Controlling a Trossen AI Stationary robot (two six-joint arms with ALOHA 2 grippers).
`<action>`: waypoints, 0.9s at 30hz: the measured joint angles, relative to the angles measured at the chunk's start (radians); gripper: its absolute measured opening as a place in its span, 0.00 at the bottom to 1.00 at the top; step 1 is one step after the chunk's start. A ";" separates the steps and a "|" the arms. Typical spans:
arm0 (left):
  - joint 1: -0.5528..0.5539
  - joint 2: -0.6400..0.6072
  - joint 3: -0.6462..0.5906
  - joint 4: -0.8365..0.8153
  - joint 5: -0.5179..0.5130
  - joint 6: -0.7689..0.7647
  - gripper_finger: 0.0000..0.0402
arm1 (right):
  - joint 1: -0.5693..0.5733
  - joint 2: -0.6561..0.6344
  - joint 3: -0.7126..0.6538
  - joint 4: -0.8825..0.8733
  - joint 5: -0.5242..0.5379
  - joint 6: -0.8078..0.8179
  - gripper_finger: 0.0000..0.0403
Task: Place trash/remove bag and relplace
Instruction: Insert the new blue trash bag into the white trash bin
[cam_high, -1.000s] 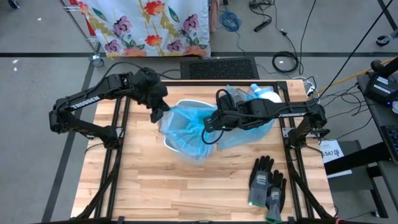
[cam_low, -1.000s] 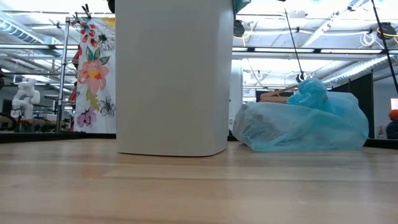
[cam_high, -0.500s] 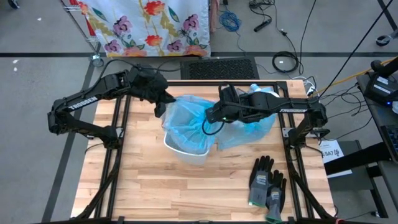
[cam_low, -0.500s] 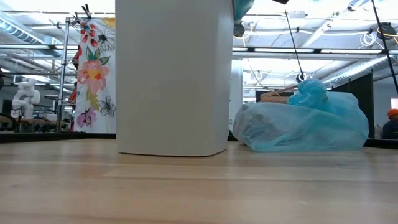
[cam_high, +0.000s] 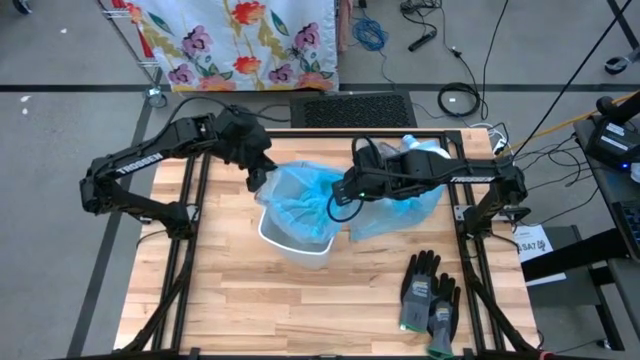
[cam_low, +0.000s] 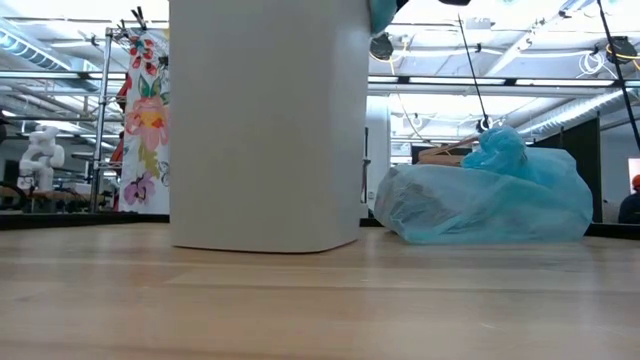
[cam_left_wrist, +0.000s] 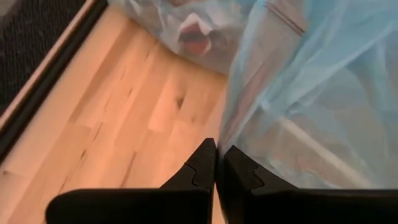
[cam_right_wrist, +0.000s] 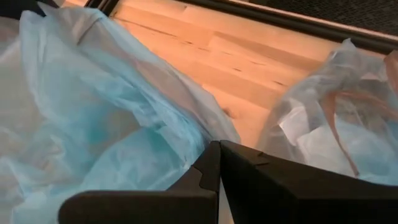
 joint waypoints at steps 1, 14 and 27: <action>-0.001 0.005 0.000 -0.005 0.002 0.000 0.04 | 0.004 0.000 0.000 -0.001 0.000 0.008 0.00; -0.004 0.013 0.000 0.013 0.005 0.025 0.04 | 0.072 0.049 0.000 -0.048 0.096 0.044 0.00; -0.003 -0.078 -0.137 0.183 0.070 0.051 0.04 | 0.201 0.051 -0.042 -0.126 0.275 0.205 0.00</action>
